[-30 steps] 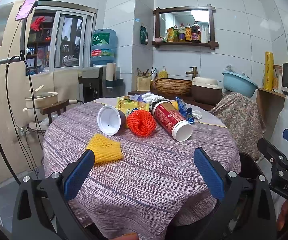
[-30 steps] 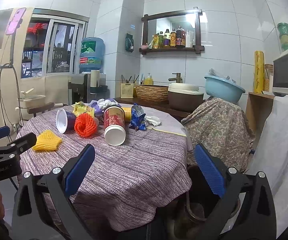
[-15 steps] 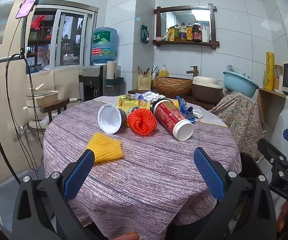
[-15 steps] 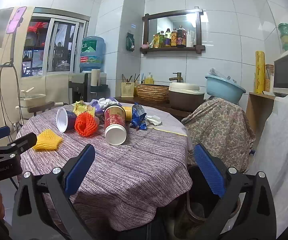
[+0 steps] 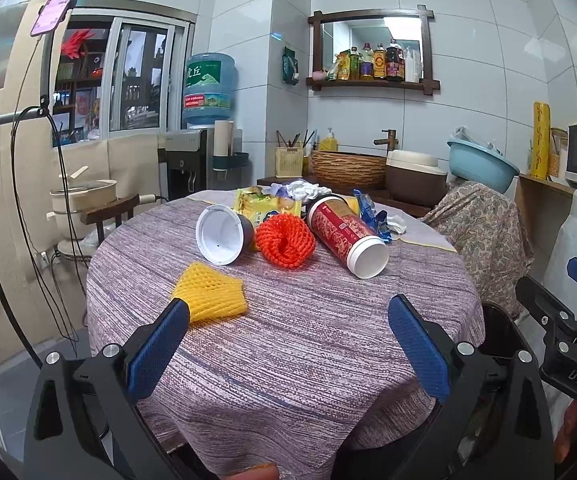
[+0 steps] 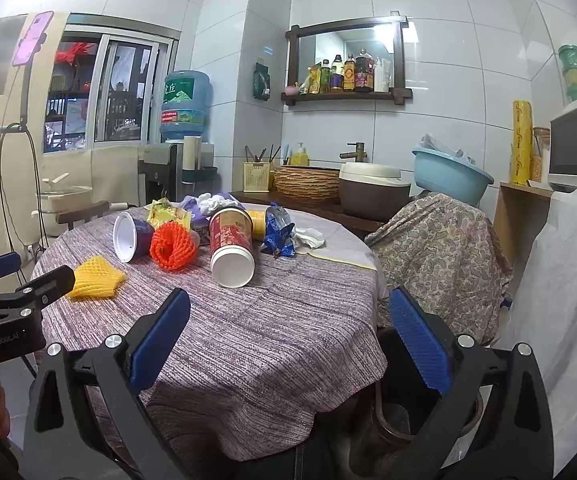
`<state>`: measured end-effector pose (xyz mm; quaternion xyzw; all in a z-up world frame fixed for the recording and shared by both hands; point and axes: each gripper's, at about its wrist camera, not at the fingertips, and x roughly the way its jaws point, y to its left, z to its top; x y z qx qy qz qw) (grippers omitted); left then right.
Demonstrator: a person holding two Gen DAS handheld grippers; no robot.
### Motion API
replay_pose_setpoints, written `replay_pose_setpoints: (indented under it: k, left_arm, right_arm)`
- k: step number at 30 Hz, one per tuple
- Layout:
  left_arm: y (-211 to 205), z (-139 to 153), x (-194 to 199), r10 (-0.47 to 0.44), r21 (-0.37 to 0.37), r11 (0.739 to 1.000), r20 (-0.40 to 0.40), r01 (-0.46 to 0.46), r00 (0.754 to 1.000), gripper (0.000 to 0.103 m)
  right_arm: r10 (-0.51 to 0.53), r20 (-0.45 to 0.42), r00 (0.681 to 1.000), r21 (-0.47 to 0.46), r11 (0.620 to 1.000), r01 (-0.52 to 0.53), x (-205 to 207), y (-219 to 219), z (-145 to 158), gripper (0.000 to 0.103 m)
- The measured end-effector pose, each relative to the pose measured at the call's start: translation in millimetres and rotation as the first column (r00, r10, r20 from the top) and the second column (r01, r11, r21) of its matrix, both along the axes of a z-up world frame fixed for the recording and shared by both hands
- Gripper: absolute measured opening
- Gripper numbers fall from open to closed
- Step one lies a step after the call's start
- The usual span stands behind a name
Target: Collect trash
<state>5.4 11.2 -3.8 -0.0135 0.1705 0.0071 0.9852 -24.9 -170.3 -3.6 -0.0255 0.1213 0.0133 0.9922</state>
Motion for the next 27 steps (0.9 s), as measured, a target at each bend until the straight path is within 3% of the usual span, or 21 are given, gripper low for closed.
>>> replay_pose_setpoints:
  k: [27]
  left_arm:
    - [1.0,-8.1,-1.0,0.001,-0.001,1.0,-0.01,-0.001,1.0,0.098]
  right_arm:
    - [0.009,-0.019,1.0,0.003,1.0,-0.009,4.5,0.9,-4.0,0.098]
